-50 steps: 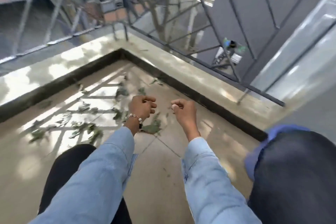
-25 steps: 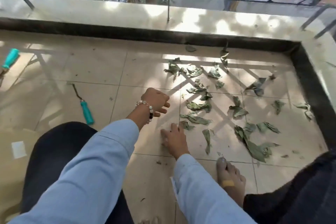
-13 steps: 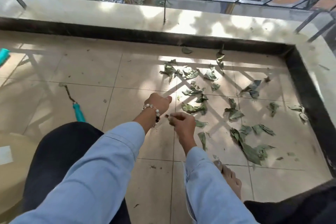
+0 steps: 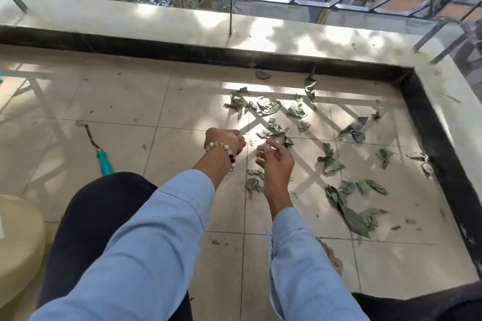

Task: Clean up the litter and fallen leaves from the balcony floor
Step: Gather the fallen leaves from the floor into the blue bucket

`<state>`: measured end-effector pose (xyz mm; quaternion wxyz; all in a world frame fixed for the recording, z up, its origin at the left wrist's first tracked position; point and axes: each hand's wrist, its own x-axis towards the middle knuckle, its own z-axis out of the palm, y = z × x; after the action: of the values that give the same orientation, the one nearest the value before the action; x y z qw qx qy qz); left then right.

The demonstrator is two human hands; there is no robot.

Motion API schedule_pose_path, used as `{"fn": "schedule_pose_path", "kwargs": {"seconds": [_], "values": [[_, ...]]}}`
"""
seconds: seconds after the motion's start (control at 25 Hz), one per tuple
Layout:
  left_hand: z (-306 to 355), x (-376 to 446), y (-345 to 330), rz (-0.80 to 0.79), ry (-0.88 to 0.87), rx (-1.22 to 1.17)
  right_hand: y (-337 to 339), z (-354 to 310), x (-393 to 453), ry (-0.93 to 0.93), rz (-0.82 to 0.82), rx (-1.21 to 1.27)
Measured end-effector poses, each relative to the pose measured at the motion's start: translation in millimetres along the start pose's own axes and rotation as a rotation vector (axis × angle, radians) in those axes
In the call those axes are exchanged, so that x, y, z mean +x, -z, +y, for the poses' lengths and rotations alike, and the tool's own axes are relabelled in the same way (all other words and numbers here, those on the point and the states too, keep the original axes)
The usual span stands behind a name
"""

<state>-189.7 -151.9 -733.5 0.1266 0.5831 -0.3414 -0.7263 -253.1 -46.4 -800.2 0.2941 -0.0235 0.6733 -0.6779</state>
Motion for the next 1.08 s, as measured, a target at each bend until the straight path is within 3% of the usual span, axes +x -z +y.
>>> {"fn": "schedule_pose_path", "kwargs": {"seconds": [0.04,0.08,0.16,0.24,0.36,0.48,0.56,0.64,0.72,0.8,0.88,0.92,1.0,1.08], "values": [[0.8,6.3,1.9,0.042,0.032,-0.096,7.6,15.8,7.8,0.027,0.064,-0.256],[2.8,9.9,4.5,0.091,0.036,-0.182,14.3,32.9,12.8,0.076,0.026,-0.598],[-0.6,13.8,5.5,0.126,0.015,-0.218,26.6,69.7,11.8,0.204,-0.258,-1.210],[-0.6,0.4,4.0,0.098,0.033,-0.209,33.4,100.6,-2.1,0.371,-0.422,-1.449],[-1.7,-2.4,-0.6,0.053,0.050,-0.158,37.5,112.4,-11.8,0.595,-0.387,-1.385],[-6.1,-6.5,-7.9,0.040,0.004,0.063,43.9,84.6,2.9,0.349,-0.311,-1.209],[-11.9,-6.1,-12.4,0.031,0.013,0.132,46.6,51.6,10.2,0.066,-0.249,-0.816],[-19.5,0.2,-18.2,0.029,-0.022,0.205,43.0,13.7,6.2,-0.113,-0.209,-0.240],[-23.7,-1.0,-27.4,0.057,-0.077,0.294,39.0,-23.3,-0.6,-0.179,-0.213,0.198],[-30.0,-2.1,-36.8,0.036,-0.034,0.303,33.6,-52.2,-5.6,-0.200,-0.255,0.368],[-35.2,-12.3,-45.6,-0.083,0.175,0.131,29.9,-62.5,-10.3,-0.158,-0.238,0.349],[-35.4,-19.8,-50.3,-0.167,0.275,0.010,30.0,-61.7,-13.8,-0.084,-0.213,0.225],[-38.4,-23.5,-59.0,-0.233,0.382,-0.178,34.4,-52.1,-18.9,0.156,-0.181,-0.223],[-39.5,-24.3,-63.5,-0.190,0.360,-0.230,43.4,-44.3,-23.1,0.437,-0.273,-0.647]]}}
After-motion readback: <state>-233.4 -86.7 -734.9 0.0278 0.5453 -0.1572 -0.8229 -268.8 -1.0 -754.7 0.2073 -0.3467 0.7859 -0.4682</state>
